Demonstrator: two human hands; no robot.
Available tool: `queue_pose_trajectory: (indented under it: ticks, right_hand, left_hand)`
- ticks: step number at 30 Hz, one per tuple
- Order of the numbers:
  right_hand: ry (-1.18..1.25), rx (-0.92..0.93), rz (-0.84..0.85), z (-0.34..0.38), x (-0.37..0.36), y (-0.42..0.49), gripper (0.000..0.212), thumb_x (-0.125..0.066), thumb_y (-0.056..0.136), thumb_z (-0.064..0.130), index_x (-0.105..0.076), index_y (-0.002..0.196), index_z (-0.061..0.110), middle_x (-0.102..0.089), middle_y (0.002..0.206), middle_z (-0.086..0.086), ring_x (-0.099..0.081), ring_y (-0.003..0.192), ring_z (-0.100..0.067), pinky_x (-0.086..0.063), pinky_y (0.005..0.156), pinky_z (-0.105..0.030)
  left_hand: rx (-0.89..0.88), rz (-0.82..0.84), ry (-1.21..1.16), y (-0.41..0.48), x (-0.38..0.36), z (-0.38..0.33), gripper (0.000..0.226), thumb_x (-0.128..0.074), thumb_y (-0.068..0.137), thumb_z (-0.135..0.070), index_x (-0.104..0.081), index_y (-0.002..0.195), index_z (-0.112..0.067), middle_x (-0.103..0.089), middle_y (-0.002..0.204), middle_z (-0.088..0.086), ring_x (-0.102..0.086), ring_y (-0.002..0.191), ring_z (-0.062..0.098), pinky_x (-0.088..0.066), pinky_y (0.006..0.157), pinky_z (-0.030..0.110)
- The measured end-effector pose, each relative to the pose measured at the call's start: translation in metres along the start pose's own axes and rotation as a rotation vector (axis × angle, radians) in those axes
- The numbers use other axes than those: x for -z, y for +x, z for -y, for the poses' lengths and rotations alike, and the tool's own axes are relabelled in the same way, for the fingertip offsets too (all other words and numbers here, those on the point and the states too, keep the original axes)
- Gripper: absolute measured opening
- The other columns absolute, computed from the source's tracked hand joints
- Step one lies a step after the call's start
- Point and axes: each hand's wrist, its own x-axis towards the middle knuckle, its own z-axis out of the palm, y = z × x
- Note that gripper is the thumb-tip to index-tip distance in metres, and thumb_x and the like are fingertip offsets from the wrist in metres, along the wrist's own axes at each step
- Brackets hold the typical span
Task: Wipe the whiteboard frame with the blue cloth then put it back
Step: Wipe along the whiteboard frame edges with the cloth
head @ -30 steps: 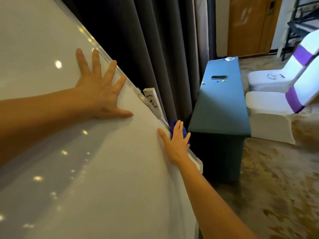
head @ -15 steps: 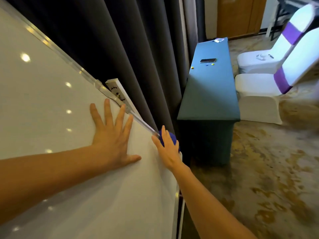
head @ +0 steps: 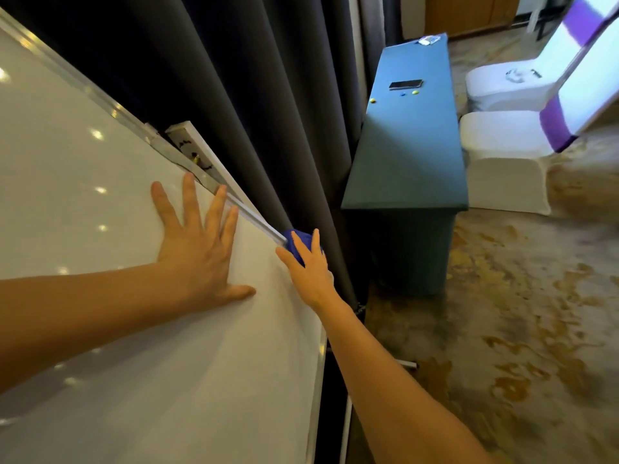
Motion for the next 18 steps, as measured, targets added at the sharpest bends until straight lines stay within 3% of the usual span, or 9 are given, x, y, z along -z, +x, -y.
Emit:
queue_pose_trajectory:
  ticks: [3,5,6,8,10,13,16,18]
  right_hand:
    - [0.126,0.005,0.028,0.012,-0.006,0.000,0.069,-0.057,0.088,0.065,-0.026,0.149,0.053,0.010,0.167,0.008,-0.013,0.152,-0.031,-0.025,0.119,-0.053]
    - [0.124,0.098,0.080,0.027,-0.018,-0.005,0.059,-0.056,0.085,0.070,-0.017,0.129,0.080,0.014,0.166,0.011,-0.007,0.152,-0.031,-0.024,0.117,-0.055]
    - [0.084,0.165,0.094,0.035,-0.027,-0.008,0.059,-0.052,0.082,0.076,-0.012,0.125,0.083,0.017,0.164,0.016,0.000,0.153,-0.030,-0.017,0.117,-0.056]
    - [-0.001,0.275,0.061,0.046,-0.043,-0.008,0.069,-0.046,0.079,0.084,-0.002,0.131,0.080,0.018,0.160,0.026,0.016,0.152,-0.024,-0.004,0.114,-0.054]
    - [-0.004,0.237,0.005,0.044,-0.050,-0.004,0.086,-0.047,0.079,0.083,0.009,0.142,0.068,0.013,0.164,0.018,0.019,0.150,-0.026,-0.002,0.114,-0.058]
    - [-0.007,0.102,-0.038,0.002,-0.035,0.003,0.085,-0.051,0.089,0.068,-0.004,0.156,0.044,0.008,0.167,0.010,0.015,0.152,-0.027,-0.007,0.120,-0.063]
    - [0.089,-0.052,-0.059,-0.031,-0.021,0.000,0.073,-0.054,0.094,0.057,-0.011,0.151,0.048,0.005,0.168,0.004,0.006,0.153,-0.029,-0.016,0.119,-0.063]
    - [0.121,-0.017,-0.051,-0.018,-0.027,-0.002,0.077,-0.054,0.090,0.063,-0.012,0.153,0.048,-0.002,0.168,0.004,-0.005,0.153,-0.030,-0.022,0.119,-0.060]
  left_hand:
    - [0.005,0.025,0.007,-0.005,-0.003,0.002,0.133,-0.008,0.059,-0.101,0.020,0.155,-0.014,0.029,0.160,0.025,0.027,0.136,0.067,0.002,0.105,0.084]
    - [-0.001,0.023,0.001,-0.008,-0.006,0.006,0.132,-0.009,0.060,-0.101,0.020,0.154,-0.012,0.028,0.160,0.025,0.028,0.135,0.066,0.004,0.104,0.085]
    - [-0.006,0.011,-0.001,-0.009,-0.008,0.007,0.131,-0.009,0.062,-0.100,0.020,0.154,-0.011,0.028,0.160,0.025,0.028,0.136,0.066,0.005,0.104,0.085]
    - [-0.020,-0.020,-0.005,-0.012,-0.010,0.011,0.130,-0.009,0.064,-0.099,0.019,0.154,-0.010,0.027,0.161,0.026,0.029,0.136,0.065,0.007,0.104,0.084]
    - [-0.028,-0.037,0.001,-0.012,-0.012,0.012,0.129,-0.010,0.065,-0.098,0.019,0.154,-0.008,0.026,0.160,0.027,0.029,0.135,0.065,0.008,0.104,0.084]
    - [-0.043,-0.047,0.023,-0.010,-0.014,0.012,0.128,-0.009,0.066,-0.097,0.018,0.154,-0.009,0.027,0.160,0.028,0.027,0.135,0.067,0.008,0.102,0.086]
    - [-0.049,-0.043,0.029,-0.009,-0.013,0.010,0.127,-0.008,0.065,-0.098,0.018,0.155,-0.012,0.026,0.161,0.026,0.026,0.136,0.067,0.011,0.098,0.087]
    - [-0.046,-0.037,0.038,-0.009,-0.014,0.009,0.126,-0.006,0.065,-0.098,0.019,0.155,-0.014,0.027,0.161,0.025,0.026,0.135,0.067,0.011,0.097,0.087]
